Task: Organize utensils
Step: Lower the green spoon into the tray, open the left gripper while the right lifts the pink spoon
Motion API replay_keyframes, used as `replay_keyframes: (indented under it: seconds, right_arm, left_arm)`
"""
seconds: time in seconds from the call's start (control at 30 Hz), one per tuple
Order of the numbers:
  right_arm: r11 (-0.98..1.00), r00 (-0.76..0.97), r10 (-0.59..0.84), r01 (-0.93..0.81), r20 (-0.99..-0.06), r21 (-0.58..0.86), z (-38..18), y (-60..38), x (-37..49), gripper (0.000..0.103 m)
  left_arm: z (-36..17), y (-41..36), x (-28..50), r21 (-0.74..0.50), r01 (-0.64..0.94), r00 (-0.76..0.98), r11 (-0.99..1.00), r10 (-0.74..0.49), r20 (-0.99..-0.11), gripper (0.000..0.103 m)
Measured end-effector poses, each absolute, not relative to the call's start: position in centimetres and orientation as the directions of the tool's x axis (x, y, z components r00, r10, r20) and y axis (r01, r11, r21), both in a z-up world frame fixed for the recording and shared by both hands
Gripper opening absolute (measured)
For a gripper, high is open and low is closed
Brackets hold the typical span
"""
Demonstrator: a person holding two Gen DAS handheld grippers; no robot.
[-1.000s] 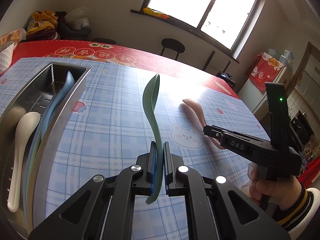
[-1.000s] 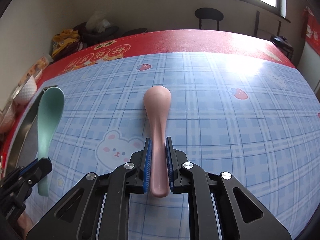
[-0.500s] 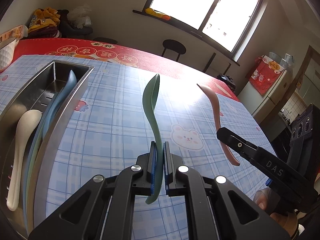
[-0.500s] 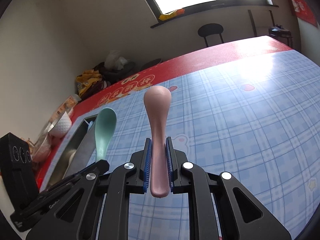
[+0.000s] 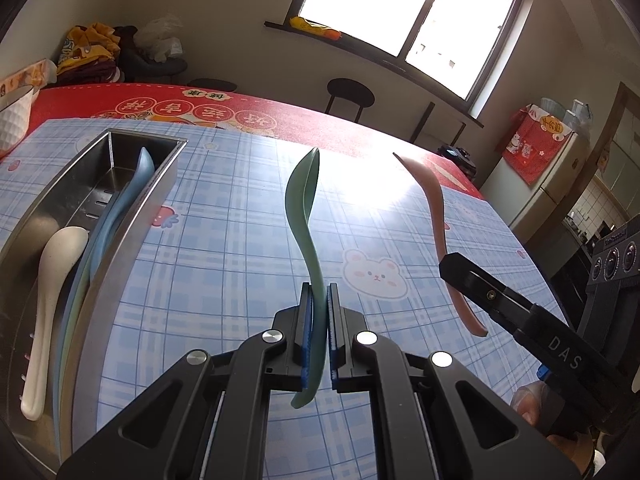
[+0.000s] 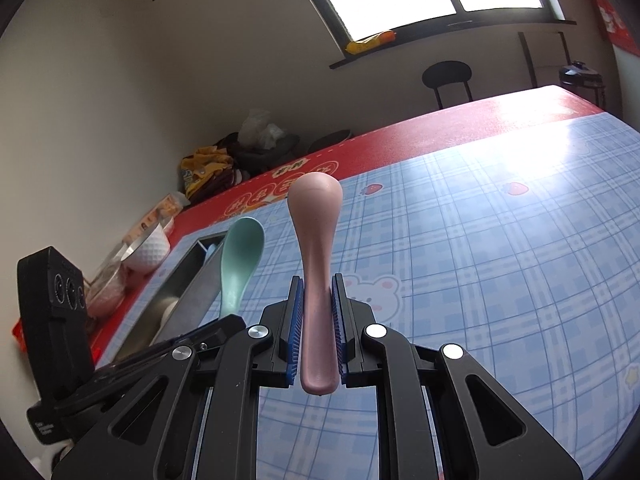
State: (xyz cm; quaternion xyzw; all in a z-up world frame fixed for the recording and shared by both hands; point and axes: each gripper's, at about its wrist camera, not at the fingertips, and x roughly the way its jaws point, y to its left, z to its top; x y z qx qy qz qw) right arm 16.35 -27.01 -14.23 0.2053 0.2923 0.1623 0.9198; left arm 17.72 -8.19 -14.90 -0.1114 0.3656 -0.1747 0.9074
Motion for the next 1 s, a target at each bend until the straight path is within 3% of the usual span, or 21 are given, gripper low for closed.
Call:
replay_keyframes:
  seconds: [0.3, 0.67, 1.0]
  right_arm:
    - [0.851, 0.778, 0.427, -0.172, -0.461, 0.497, -14.6, -28.4, 16.0, 0.014]
    - [0.838, 0.781, 0.43, -0.159, -0.452, 0.522, -14.8, -29.3, 15.7, 0.014]
    - [0.821, 0.781, 0.44, -0.151, -0.443, 0.55, -14.9, -30.3, 15.6, 0.014]
  left_arm:
    - [-11.6, -5.3, 16.0, -0.32, 0.283, 0.663, 0.904, -0.425, -0.616, 0.007]
    - [-11.2, 2.0, 16.4, -0.104, 0.171, 0.618, 0.98, -0.188, -0.764, 0.007]
    - [-13.1, 2.6, 17.6, 0.049, 0.127, 0.545, 0.991, -0.028, -0.838, 0.007]
